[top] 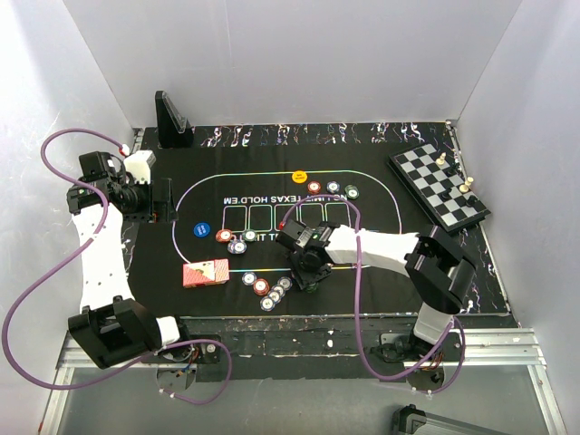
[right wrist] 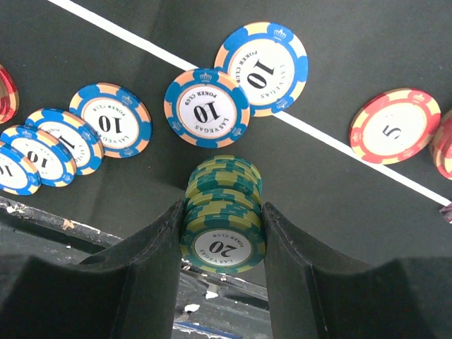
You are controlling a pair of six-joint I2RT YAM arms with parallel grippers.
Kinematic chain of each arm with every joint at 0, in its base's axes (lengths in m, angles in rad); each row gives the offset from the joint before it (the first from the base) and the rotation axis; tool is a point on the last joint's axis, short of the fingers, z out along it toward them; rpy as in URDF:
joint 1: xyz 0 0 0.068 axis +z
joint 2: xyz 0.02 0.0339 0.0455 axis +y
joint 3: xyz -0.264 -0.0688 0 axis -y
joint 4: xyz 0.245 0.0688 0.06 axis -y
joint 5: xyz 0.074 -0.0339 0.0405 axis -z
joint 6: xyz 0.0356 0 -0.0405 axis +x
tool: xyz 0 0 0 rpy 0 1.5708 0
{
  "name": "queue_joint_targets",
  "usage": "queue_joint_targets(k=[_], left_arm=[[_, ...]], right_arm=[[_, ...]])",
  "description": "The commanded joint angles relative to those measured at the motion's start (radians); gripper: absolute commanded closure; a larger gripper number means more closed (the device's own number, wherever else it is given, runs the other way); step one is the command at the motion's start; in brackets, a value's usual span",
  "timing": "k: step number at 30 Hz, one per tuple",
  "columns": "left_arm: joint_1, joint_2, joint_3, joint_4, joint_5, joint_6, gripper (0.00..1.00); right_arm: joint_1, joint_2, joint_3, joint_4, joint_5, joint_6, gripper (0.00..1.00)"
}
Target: Distribute texas hold em gaming equipment
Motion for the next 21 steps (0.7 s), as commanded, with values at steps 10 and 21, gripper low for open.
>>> queue_joint_targets(k=[10, 21], left_arm=[[0.003, -0.021, 0.025, 0.002, 0.003, 0.004, 0.0], [0.003, -0.023, 0.02, 0.001, 0.0, 0.008, 0.0]], right_arm=[[-0.143, -0.141, 0.091, -0.074, 0.036, -0.027, 0.99], [-0.475, -0.077, 0.127, -0.031, 0.131, -0.038, 0.99]])
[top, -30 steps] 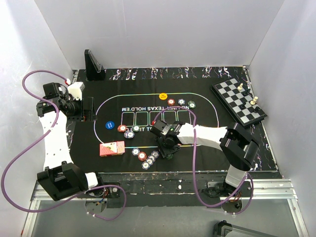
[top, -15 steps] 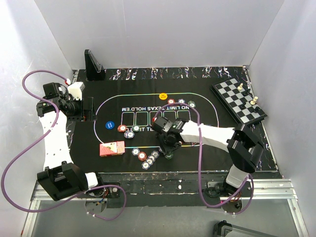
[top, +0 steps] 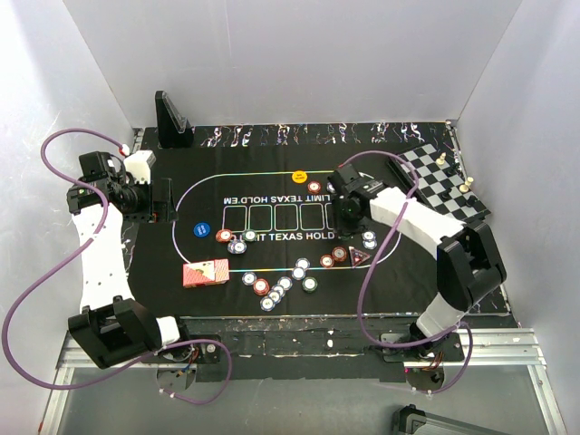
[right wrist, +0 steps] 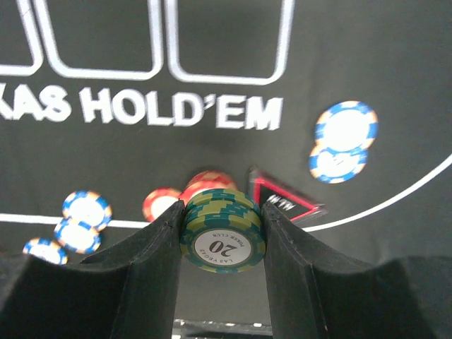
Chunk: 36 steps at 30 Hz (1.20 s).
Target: Distribute texas hold em gaming equipment
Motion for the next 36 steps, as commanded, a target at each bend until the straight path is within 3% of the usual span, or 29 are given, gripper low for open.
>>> queue_joint_targets(k=[1, 17, 20, 24, 26, 32, 36], left_arm=[[0.003, -0.024, 0.019, 0.0, 0.001, 0.009, 0.0], [0.004, -0.024, -0.013, -0.023, 0.078, 0.054, 0.0], [0.003, -0.029, -0.027, -0.038, 0.118, 0.087, 0.0], [-0.026, -0.039, -0.049, -0.067, 0.151, 0.153, 0.0], [-0.057, -0.058, -0.067, -0.076, 0.152, 0.198, 0.0], [-0.17, -0.102, -0.165, -0.078, 0.124, 0.347, 0.0], [-0.178, -0.142, -0.233, -0.081, 0.197, 0.512, 0.0]], right_arm=[[-0.084, 0.046, 0.047, 0.029, 0.057, -0.016, 0.99], [-0.128, 0.268, 0.101, 0.086, 0.093, 0.01, 0.99], [-0.13, 0.278, 0.086, 0.09, 0.097, 0.017, 0.8], [-0.13, 0.262, 0.069, 0.087, 0.091, 0.022, 0.4], [-0.13, 0.247, 0.066, 0.087, 0.094, 0.023, 0.29], [-0.13, 0.178, 0.119, 0.028, 0.1, 0.027, 0.23], [-0.128, 0.082, 0.155, 0.003, 0.07, 0.033, 0.22]])
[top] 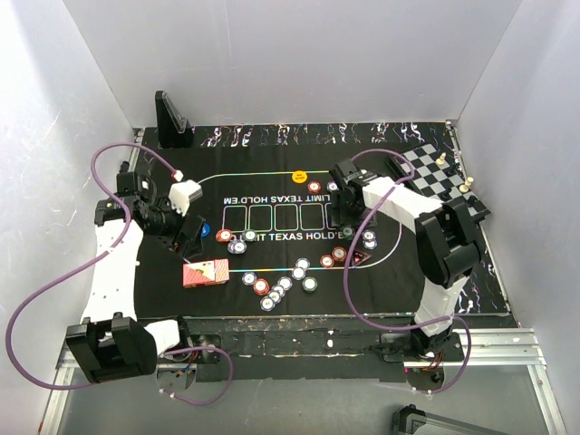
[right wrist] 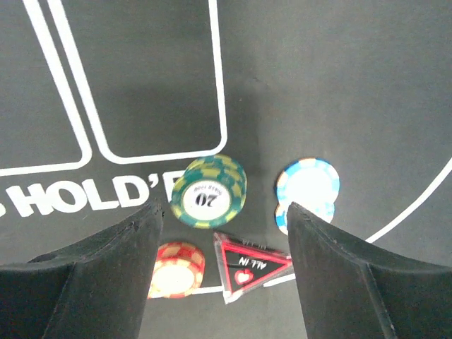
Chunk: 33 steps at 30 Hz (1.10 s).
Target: Distribute texas hold em gaming equipment
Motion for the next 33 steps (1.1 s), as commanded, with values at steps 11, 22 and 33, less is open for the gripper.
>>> queue_joint_targets(k=[11, 22, 33], left_arm=[[-0.004, -0.087, -0.237, -0.016, 0.165, 0.636, 0.0], [-0.004, 0.016, -0.336, -0.002, 0.192, 1.009, 0.0], [-0.01, 0.126, -0.368, 0.119, 0.148, 1.037, 0.0]], right_arm=[[0.062, -0.376, 0.053, -0.029, -0.092, 0.003, 0.22], [0.085, -0.482, 0.002, 0.0, -0.181, 0.003, 0.22], [0.085, -0.529, -0.016, 0.029, -0.241, -0.005, 0.22]])
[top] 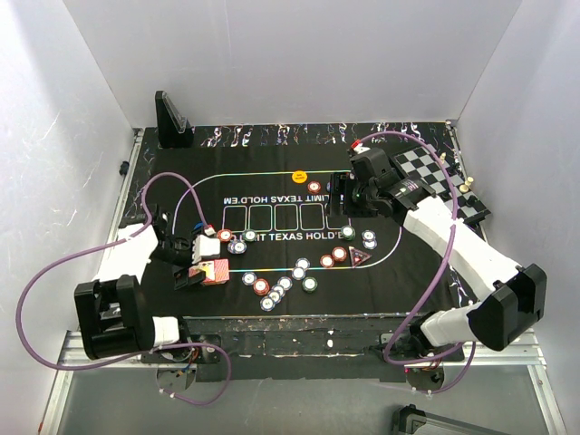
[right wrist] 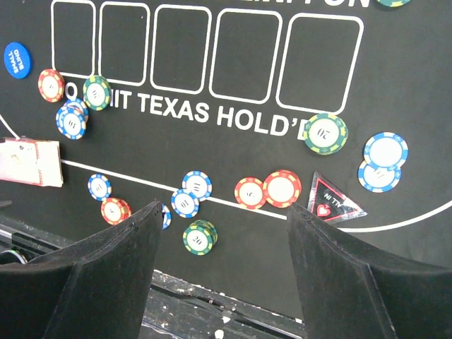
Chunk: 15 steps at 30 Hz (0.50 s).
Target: Distribute texas hold em gaming equipment
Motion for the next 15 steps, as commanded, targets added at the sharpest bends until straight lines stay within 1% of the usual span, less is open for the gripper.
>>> queue_joint_targets(k=[1, 5, 9, 15], left_arm=[[-0.008, 0.012, -0.025, 0.095, 0.0, 0.025, 0.0], [-0.017, 0.068, -0.016, 0.092, -0.039, 0.011, 0.0], [-0.017, 0.088, -0.042, 0.183, -0.085, -0.043, 0.0], [-0.024, 0.113, -0.047, 0.21, -0.087, -0.063, 0.0]], right_arm=[[0.003, -0.043, -0.008, 0.038, -0.044, -0.004, 0.23], [0.003, -0.045, -0.003, 0.038, -0.046, -0.009, 0.23], [0.003, -0.042, 0.005, 0.03, -0.032, -0.02, 0.24], [0.003, -0.042, -0.003, 0.033, -0.047, -0.023, 0.26]])
